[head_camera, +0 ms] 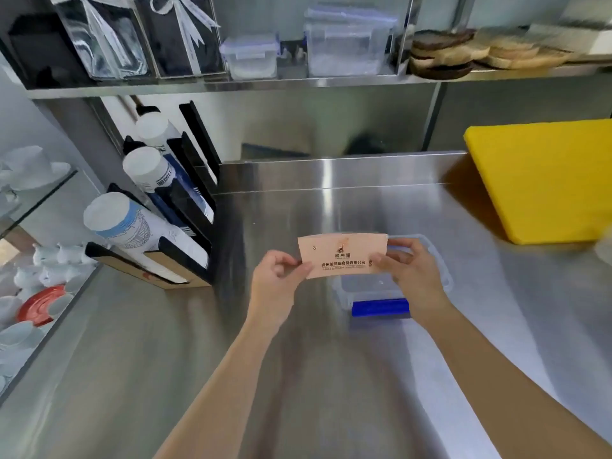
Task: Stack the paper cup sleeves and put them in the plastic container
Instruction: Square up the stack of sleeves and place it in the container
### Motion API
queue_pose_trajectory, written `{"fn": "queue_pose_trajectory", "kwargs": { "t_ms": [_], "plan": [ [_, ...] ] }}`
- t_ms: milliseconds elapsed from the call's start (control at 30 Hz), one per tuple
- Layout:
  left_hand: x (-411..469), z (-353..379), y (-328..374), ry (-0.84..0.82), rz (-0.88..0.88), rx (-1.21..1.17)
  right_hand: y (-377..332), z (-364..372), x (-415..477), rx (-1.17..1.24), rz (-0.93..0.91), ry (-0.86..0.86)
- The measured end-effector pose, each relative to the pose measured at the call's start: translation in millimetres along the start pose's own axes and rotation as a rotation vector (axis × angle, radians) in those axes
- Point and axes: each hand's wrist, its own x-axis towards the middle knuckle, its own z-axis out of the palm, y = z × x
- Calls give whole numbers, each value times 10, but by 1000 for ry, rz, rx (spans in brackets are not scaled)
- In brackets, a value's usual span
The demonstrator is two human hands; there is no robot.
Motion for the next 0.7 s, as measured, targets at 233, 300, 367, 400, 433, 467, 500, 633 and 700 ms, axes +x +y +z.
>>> {"fn": "queue_pose_trajectory", "kwargs": {
  "t_ms": [233,300,367,400,433,467,500,633,700],
  "plan": [
    [172,639,43,-62,-143,96,-81,-380,257,-55,172,103],
    [208,771,28,-73,-189,138,-50,-464,354,-39,235,115],
    [225,890,25,-94,-251,179,4,-533,463,-56,293,124],
    [237,946,18,-103,-281,204,43,-557,526,-80,309,115],
    [254,998,7,-111,-307,237,73,-573,577,-108,327,97],
    [278,1049,-9,-122,-328,272,100,-587,627,-131,344,82],
    [303,1094,-31,-135,-341,308,117,-594,671,-152,362,72],
    [397,1227,-77,-216,-410,472,129,-554,851,-272,403,78],
    [441,1277,-95,-230,-441,492,137,-526,927,-322,408,87]
  ]
}}
